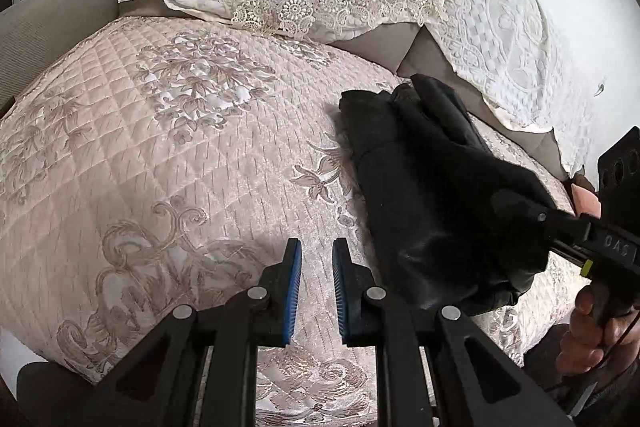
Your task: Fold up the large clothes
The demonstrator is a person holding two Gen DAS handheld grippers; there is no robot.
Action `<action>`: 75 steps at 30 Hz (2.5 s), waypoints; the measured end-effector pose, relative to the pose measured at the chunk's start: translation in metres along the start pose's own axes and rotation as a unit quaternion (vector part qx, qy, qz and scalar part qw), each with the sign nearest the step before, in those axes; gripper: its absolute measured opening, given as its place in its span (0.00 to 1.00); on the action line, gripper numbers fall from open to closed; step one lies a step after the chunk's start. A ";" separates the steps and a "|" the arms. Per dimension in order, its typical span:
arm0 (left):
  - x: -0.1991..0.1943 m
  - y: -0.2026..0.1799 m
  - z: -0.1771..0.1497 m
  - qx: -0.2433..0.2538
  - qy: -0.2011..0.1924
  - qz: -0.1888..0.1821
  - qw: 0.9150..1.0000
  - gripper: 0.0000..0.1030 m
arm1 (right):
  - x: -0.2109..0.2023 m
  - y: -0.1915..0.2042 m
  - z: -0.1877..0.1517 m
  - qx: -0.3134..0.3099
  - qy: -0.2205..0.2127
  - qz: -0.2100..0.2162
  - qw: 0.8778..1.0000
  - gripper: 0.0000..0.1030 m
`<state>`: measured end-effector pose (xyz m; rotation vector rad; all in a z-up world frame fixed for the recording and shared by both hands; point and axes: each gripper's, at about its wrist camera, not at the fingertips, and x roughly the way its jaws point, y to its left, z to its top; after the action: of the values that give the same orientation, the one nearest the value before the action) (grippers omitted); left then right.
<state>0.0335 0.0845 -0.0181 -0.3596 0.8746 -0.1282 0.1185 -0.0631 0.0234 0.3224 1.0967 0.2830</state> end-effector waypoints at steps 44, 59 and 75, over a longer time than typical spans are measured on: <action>0.032 -0.081 -0.013 0.079 0.027 -0.043 0.996 0.13 | -0.068 -0.074 -0.048 0.034 -0.069 -0.070 0.995 0.45; -0.012 -0.123 0.058 0.112 -0.050 -0.032 0.992 0.43 | -0.053 -0.075 -0.052 0.011 -0.046 -0.102 0.994 0.45; 0.118 -0.092 0.070 0.075 0.006 0.031 0.997 0.05 | -0.053 -0.101 0.011 0.003 -0.095 -0.136 0.986 0.45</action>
<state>0.1660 -0.0140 -0.0297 -0.1923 0.8820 -0.1387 0.1124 -0.1770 0.0315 0.1966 0.9406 0.0052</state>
